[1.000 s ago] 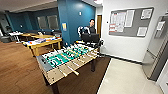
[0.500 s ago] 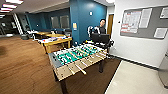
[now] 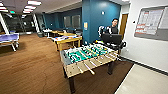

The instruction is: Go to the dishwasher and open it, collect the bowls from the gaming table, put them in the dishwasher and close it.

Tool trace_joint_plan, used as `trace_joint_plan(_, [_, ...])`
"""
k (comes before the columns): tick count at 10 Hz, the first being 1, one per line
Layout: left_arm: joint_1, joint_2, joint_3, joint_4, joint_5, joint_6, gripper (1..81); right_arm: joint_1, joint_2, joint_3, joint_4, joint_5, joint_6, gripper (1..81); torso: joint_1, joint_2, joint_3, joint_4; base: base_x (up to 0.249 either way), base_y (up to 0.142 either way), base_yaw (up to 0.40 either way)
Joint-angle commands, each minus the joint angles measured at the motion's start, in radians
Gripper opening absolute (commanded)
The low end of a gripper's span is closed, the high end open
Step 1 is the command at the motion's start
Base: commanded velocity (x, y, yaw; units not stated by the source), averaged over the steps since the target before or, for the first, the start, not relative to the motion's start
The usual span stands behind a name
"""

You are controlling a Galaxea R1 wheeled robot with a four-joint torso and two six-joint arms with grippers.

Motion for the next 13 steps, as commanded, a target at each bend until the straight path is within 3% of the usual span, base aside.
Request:
trace_joint_plan(1, [-0.036, -0.022, -0.005, -0.001, 0.054, 0.001, 81.1, 0.050, 0.001, 0.021, -0.014, -0.053, -0.002, 81.1, 0.000, 0.000, 0.000, 0.000, 0.000, 0.000, 0.305])
trace_joint_plan(13, [-0.033, -0.020, -0.007, -0.001, 0.055, 0.001, 81.1, 0.050, 0.004, 0.022, -0.016, -0.053, -0.002, 81.1, 0.000, 0.000, 0.000, 0.000, 0.000, 0.000, 0.305])
